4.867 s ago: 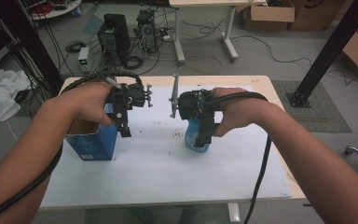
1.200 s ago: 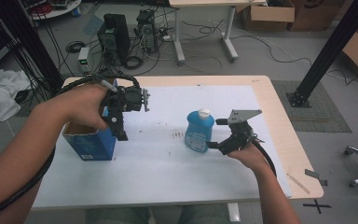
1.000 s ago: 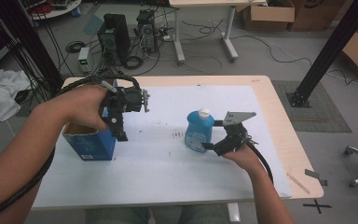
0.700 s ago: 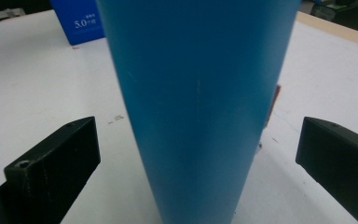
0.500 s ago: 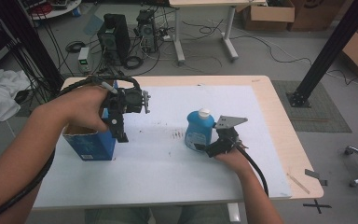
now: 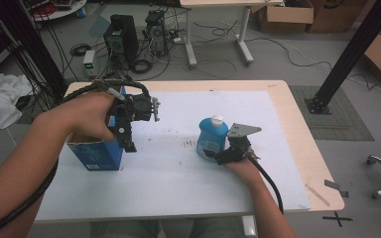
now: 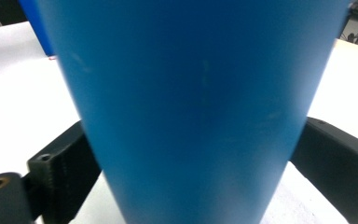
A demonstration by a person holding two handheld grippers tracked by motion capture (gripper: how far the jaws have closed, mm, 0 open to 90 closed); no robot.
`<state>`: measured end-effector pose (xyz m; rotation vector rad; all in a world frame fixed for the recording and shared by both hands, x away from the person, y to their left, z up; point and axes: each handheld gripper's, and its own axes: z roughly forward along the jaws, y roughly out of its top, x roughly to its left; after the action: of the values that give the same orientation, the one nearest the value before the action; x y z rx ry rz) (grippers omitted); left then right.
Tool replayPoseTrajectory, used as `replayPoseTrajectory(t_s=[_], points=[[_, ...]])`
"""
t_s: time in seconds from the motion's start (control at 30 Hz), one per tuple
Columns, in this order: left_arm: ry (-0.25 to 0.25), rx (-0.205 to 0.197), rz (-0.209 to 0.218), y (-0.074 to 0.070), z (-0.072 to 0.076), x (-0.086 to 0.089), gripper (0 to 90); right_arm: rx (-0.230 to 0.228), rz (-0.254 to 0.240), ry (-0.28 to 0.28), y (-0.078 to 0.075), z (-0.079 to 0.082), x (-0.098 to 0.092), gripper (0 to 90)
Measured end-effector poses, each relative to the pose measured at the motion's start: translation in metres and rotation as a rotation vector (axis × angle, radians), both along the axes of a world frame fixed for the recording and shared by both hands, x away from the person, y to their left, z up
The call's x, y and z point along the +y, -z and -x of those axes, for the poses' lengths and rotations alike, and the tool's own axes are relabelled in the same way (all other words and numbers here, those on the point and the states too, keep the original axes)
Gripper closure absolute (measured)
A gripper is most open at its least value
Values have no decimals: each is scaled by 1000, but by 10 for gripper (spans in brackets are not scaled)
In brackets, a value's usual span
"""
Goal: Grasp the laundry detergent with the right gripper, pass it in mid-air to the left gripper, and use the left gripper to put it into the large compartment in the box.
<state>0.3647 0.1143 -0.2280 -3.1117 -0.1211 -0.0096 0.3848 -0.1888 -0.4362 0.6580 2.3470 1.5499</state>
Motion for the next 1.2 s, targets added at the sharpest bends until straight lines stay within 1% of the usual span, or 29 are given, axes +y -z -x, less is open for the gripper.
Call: replayPoseTrajectory(t_s=[0.17,0.23,0.43,0.57,0.73,0.9,1.1,1.2], points=[[1,4,-4,3,-1,-1,1,2,-14,8,1,-1,0,102],[0,6,-2,3,-1,-2,1,6,-18,3,1,-1,0,136],[0,7,0,4,-2,-1,1,-1,-18,19,1,-1,0,152],[-4,11,-3,6,-4,-1,1,-5,-26,17,0,-2,1,165],[-1,14,-7,7,-5,-3,1,-3,-25,16,0,-3,2,188],[1,14,-5,7,-4,-5,1,-11,-19,16,-1,-3,2,213],[2,14,-12,7,-5,-5,1,-8,-21,13,-2,-2,1,239],[1,13,-12,7,-5,-5,1,0,-34,8,-1,-3,1,242]])
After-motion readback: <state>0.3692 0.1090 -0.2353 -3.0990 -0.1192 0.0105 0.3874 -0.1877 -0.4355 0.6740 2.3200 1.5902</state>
